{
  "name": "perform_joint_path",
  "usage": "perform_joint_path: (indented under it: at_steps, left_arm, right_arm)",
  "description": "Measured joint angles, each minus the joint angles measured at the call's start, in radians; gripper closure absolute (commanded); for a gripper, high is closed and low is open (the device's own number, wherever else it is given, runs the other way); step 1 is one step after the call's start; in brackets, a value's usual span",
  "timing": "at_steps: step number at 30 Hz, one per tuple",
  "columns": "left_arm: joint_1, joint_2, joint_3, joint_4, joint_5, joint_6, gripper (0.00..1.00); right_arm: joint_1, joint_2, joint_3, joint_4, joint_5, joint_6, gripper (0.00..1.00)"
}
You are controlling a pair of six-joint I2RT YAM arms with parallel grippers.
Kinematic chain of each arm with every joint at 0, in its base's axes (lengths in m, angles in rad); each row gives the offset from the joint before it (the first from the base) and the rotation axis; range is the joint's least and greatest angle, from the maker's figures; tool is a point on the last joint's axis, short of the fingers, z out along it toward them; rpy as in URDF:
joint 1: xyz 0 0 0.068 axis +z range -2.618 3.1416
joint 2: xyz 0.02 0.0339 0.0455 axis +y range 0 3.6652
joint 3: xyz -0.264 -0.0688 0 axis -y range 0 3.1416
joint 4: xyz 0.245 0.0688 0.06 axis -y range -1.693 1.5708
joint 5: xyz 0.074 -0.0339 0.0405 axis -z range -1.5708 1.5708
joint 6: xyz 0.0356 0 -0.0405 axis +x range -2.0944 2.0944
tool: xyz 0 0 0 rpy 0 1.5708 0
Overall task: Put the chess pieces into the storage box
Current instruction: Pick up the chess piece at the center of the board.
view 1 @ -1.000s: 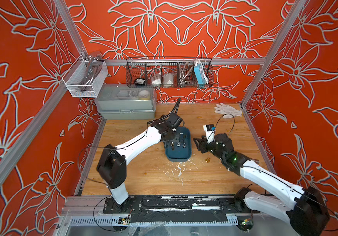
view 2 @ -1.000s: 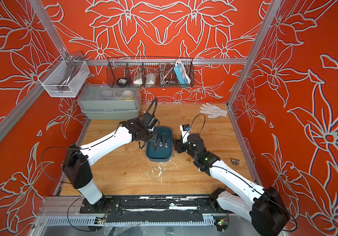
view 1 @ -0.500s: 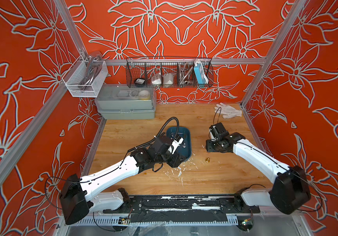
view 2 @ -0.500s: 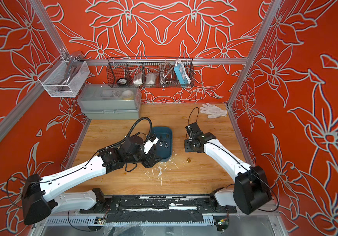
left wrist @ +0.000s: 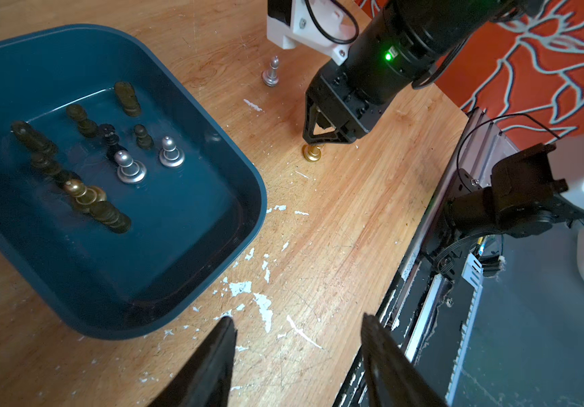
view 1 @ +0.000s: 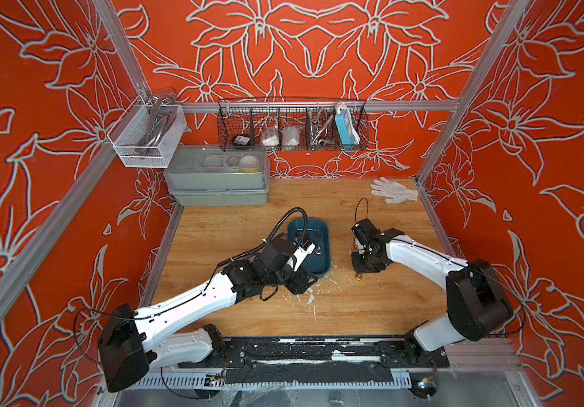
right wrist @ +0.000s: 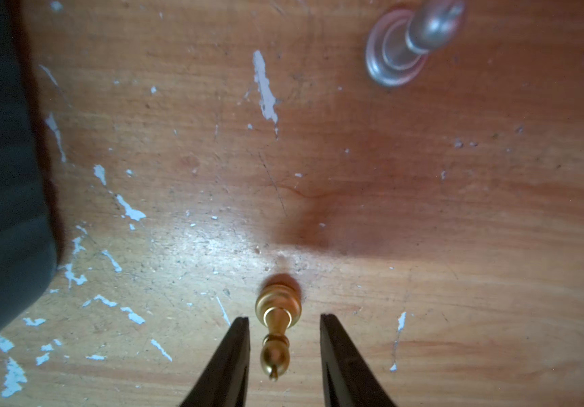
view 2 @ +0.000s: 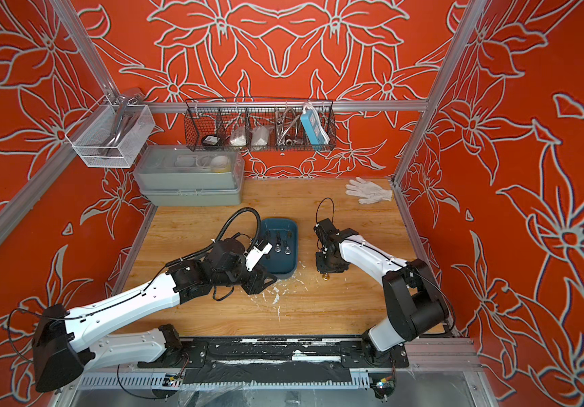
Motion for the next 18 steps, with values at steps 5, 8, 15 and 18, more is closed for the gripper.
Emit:
perform_joint_path:
  at_steps: [5,8,15,18]
  left_arm:
    - [0.000,0.002,0.000,0.000,-0.011,0.000,0.43]
    - [0.000,0.007,0.000,0.000,-0.022,0.000,0.43]
    - [0.000,0.015,0.000,0.000,-0.035,0.000,0.43]
    - [0.000,0.020,0.000,0.000,-0.042,-0.001,0.43]
  right_arm:
    - [0.009,0.007,-0.010,0.010,-0.002,0.002,0.67]
    - [0.011,0.018,-0.010,0.021,-0.003,0.003,0.70]
    - [0.011,0.028,-0.023,0.047,-0.004,0.007,0.73]
    - [0.011,0.032,-0.027,0.052,-0.004,0.007,0.73]
